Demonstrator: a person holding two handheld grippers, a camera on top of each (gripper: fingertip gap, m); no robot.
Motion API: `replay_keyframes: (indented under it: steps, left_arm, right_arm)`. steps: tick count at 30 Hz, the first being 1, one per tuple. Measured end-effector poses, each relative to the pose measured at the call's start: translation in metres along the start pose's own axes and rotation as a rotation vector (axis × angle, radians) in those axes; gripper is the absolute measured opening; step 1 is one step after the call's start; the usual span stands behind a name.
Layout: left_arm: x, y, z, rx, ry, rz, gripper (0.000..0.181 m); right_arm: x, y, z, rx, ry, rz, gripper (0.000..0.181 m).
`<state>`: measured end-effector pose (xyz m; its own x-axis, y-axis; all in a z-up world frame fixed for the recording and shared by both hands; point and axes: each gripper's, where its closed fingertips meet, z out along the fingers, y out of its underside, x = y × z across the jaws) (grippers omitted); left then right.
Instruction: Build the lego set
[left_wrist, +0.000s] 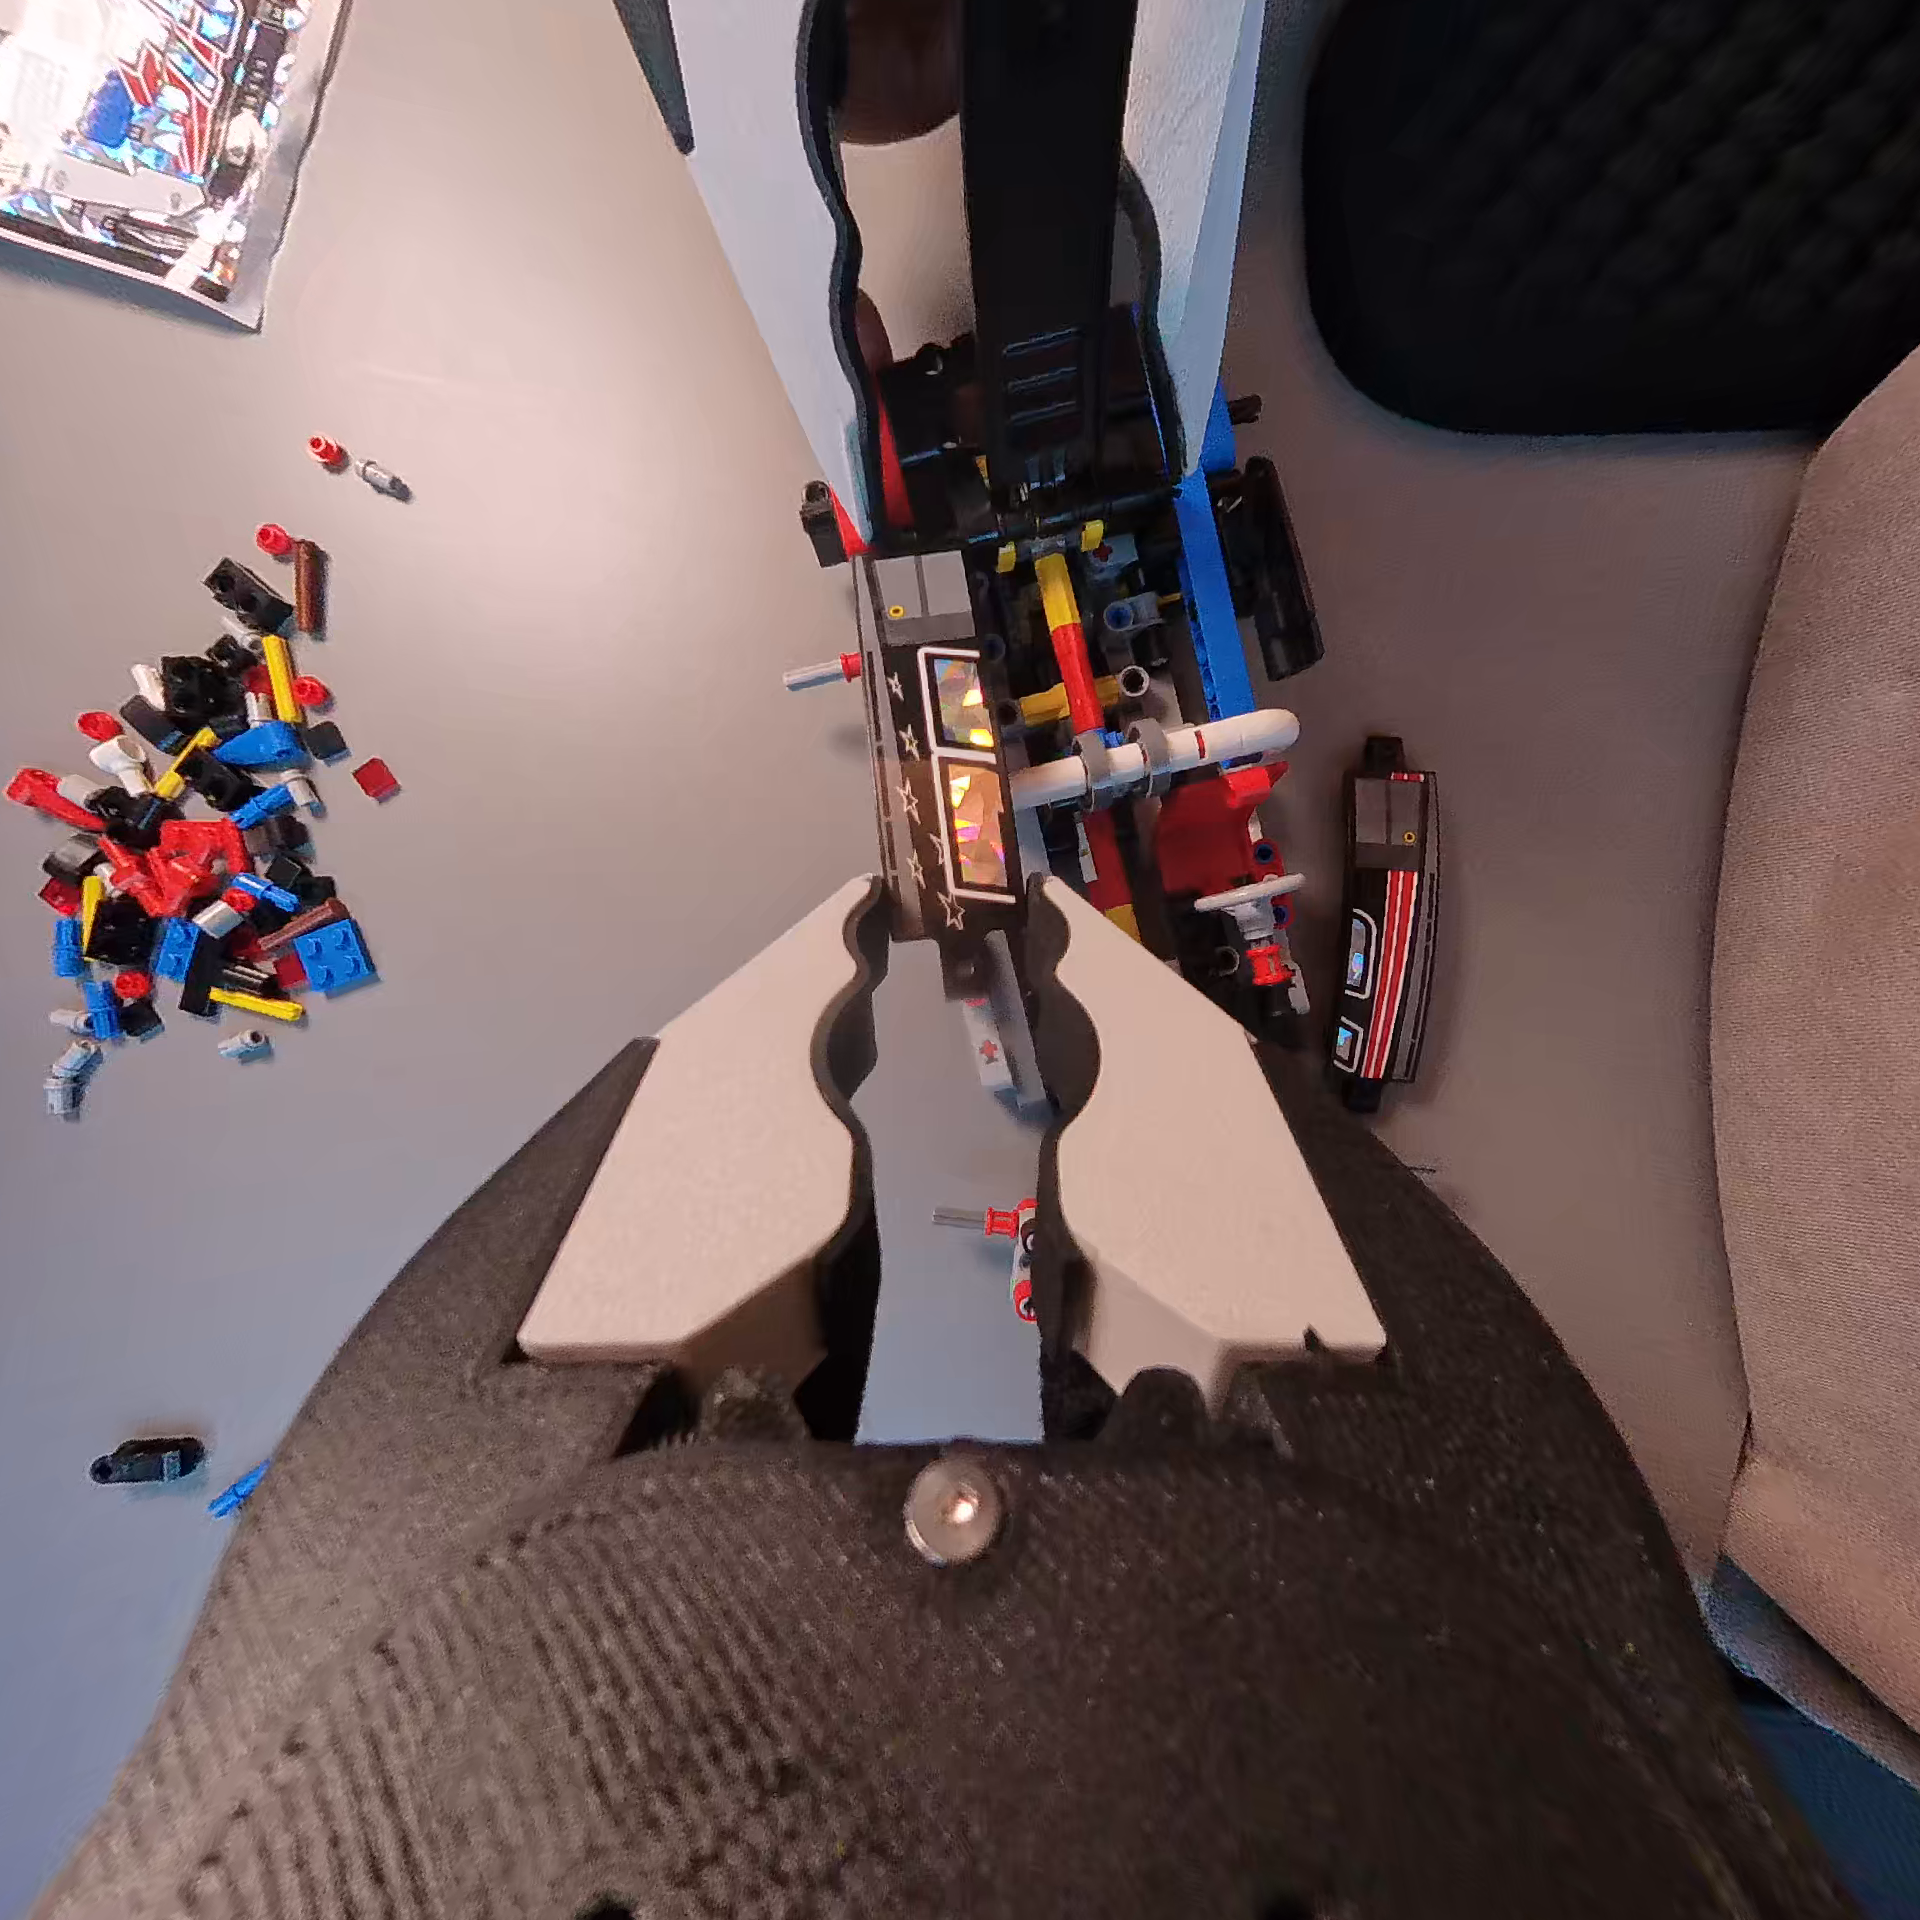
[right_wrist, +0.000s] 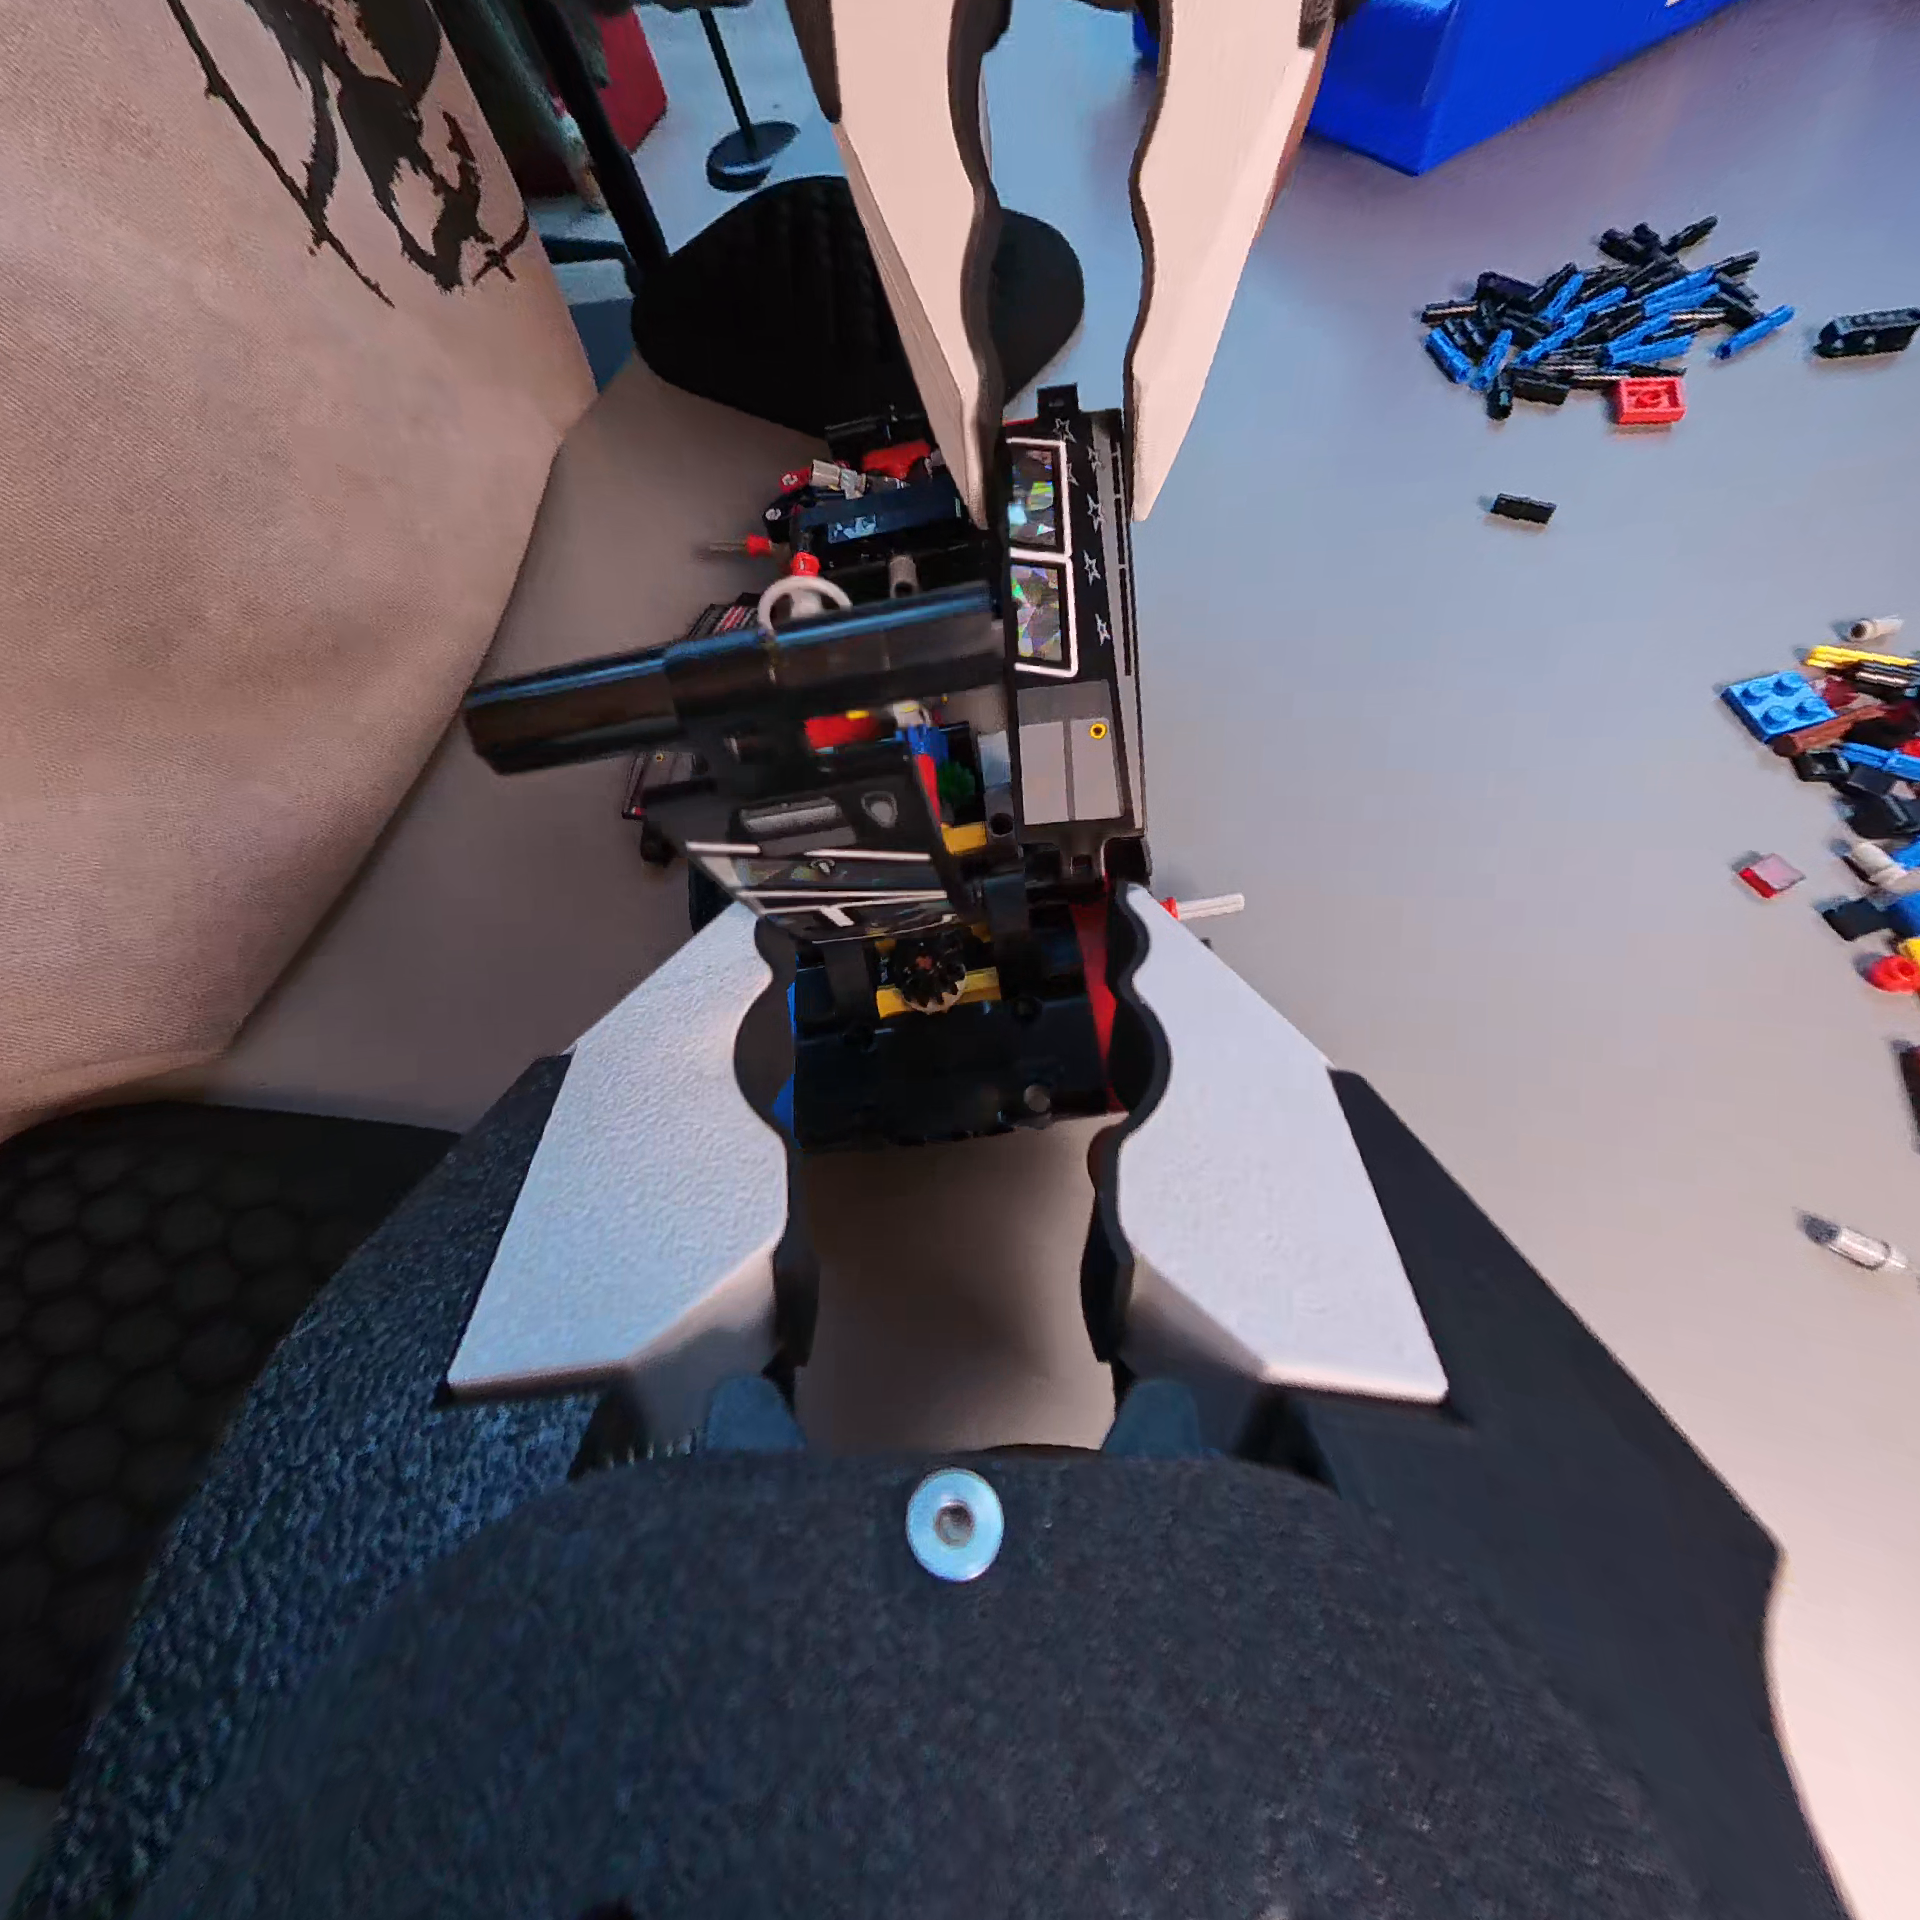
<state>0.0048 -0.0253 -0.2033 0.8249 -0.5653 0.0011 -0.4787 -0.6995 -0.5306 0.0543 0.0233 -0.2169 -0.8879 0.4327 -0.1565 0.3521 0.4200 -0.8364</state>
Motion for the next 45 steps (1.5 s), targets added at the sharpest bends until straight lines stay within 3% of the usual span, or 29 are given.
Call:
replay_keyframes:
  steps: [1, 12, 19, 30, 38, 45]
  left_arm:
    - [0.001, 0.000, 0.000, -0.004, 0.001, 0.001, 0.024]
    - [0.004, -0.011, -0.007, 0.079, 0.078, -0.080, 0.024]
    - [-0.008, -0.021, -0.011, 0.228, 0.278, -0.383, 0.023]
    - [-0.016, -0.017, -0.012, 0.249, 0.457, -0.600, 0.023]
    - [-0.016, -0.016, -0.012, 0.225, 0.418, -0.566, 0.023]
    - [-0.010, -0.013, -0.013, 0.122, 0.208, -0.298, 0.023]
  right_arm:
    - [0.000, 0.000, 0.001, -0.003, -0.006, 0.001, 0.058]
    - [0.001, -0.002, 0.004, 0.039, -0.023, -0.006, 0.051]
    - [0.001, -0.005, 0.003, 0.100, -0.055, 0.058, 0.059]
    - [0.000, -0.007, 0.006, 0.116, -0.054, 0.064, 0.064]
    - [0.001, -0.007, 0.007, 0.119, -0.045, 0.060, 0.063]
    - [0.001, -0.009, 0.008, 0.112, -0.041, 0.051, 0.063]
